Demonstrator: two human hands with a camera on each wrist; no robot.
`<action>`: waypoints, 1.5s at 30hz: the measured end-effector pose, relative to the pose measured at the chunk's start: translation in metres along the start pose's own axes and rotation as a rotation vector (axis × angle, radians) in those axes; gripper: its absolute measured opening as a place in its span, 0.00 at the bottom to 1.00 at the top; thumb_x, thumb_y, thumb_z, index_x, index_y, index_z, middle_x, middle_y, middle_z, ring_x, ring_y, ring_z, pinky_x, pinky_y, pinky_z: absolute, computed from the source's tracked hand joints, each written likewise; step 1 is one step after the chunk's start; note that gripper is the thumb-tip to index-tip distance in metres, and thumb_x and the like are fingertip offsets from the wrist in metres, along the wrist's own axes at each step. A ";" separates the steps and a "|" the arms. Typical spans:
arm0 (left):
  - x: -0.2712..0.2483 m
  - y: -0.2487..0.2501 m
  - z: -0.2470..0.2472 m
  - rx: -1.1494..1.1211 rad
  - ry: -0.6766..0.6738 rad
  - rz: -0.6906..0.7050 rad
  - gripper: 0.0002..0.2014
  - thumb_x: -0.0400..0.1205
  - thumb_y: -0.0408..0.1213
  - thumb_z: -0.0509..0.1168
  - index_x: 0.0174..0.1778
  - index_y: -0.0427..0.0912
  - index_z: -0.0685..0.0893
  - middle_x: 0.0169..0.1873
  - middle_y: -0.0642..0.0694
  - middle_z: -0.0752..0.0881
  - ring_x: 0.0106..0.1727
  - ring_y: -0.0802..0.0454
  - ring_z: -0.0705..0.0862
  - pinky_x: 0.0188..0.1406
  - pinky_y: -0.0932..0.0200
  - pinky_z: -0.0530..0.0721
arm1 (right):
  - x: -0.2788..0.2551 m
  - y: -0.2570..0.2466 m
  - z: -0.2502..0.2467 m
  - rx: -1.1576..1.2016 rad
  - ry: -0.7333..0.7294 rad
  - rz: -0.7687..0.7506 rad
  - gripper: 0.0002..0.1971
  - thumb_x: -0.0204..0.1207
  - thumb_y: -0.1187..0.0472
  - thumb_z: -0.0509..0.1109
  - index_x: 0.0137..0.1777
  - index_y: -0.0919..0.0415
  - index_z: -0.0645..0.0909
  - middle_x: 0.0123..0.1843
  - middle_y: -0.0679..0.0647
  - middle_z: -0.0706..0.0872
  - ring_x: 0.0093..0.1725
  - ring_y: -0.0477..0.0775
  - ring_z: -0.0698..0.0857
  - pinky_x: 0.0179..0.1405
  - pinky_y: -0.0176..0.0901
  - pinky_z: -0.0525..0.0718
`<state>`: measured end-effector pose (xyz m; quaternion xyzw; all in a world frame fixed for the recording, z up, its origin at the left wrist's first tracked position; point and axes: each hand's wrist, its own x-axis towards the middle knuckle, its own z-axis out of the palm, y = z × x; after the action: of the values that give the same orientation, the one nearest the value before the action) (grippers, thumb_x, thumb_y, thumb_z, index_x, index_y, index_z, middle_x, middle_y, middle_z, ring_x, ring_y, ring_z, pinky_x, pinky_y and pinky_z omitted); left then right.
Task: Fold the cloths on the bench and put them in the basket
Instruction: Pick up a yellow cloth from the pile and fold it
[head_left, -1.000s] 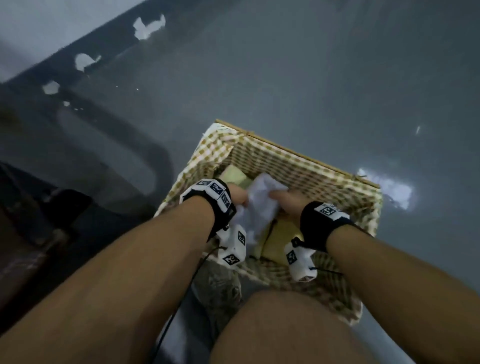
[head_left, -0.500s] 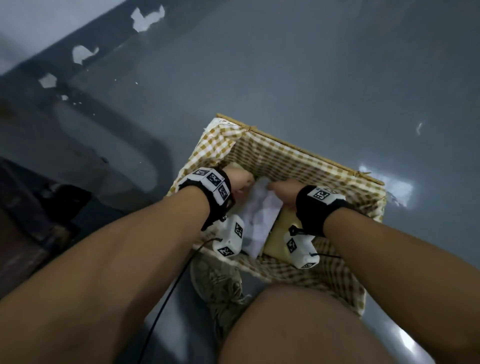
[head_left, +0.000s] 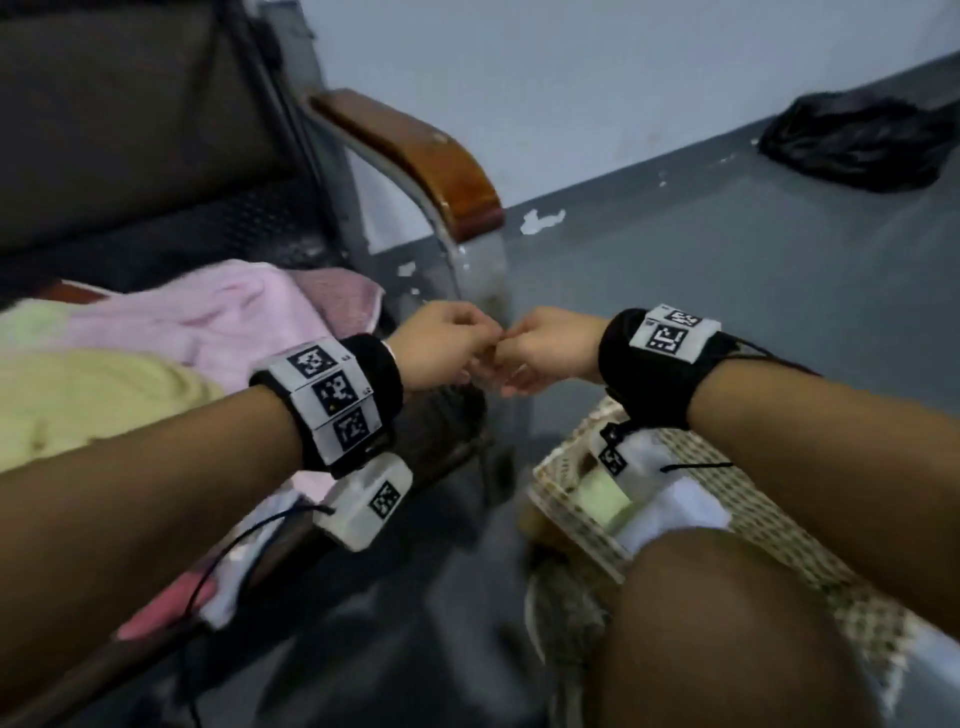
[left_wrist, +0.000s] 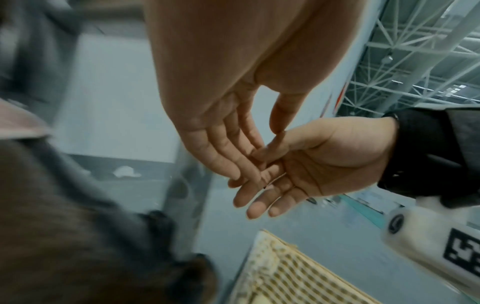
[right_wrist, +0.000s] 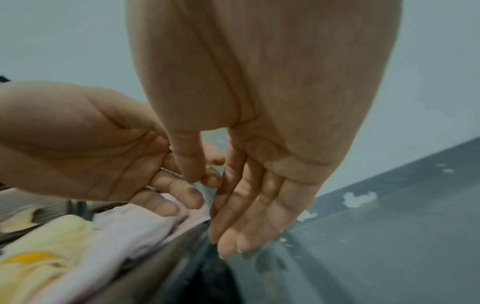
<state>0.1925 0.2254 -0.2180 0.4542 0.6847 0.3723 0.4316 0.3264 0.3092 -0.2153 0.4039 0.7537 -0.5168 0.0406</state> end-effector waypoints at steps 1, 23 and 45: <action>-0.017 -0.006 -0.026 0.017 0.050 -0.003 0.07 0.82 0.32 0.66 0.39 0.45 0.84 0.31 0.45 0.87 0.32 0.52 0.85 0.34 0.61 0.81 | 0.005 -0.024 0.014 -0.030 -0.042 -0.034 0.14 0.84 0.59 0.65 0.57 0.69 0.87 0.51 0.61 0.93 0.49 0.56 0.90 0.49 0.43 0.86; -0.138 -0.179 -0.221 0.493 0.669 -0.265 0.40 0.74 0.45 0.70 0.81 0.50 0.58 0.62 0.37 0.78 0.59 0.34 0.81 0.56 0.45 0.83 | 0.100 -0.159 0.223 -0.441 0.035 -0.490 0.06 0.78 0.57 0.68 0.42 0.56 0.85 0.47 0.58 0.90 0.52 0.63 0.87 0.57 0.53 0.84; -0.131 -0.115 -0.210 0.096 0.508 0.082 0.06 0.72 0.49 0.69 0.38 0.52 0.87 0.36 0.60 0.89 0.41 0.56 0.85 0.40 0.63 0.81 | 0.071 -0.154 0.168 -0.319 0.119 -0.688 0.04 0.78 0.59 0.71 0.44 0.49 0.83 0.42 0.45 0.87 0.45 0.50 0.85 0.48 0.46 0.79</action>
<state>-0.0090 0.0412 -0.2147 0.3936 0.7691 0.4584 0.2084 0.1185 0.1915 -0.2117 0.1452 0.9173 -0.3521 -0.1166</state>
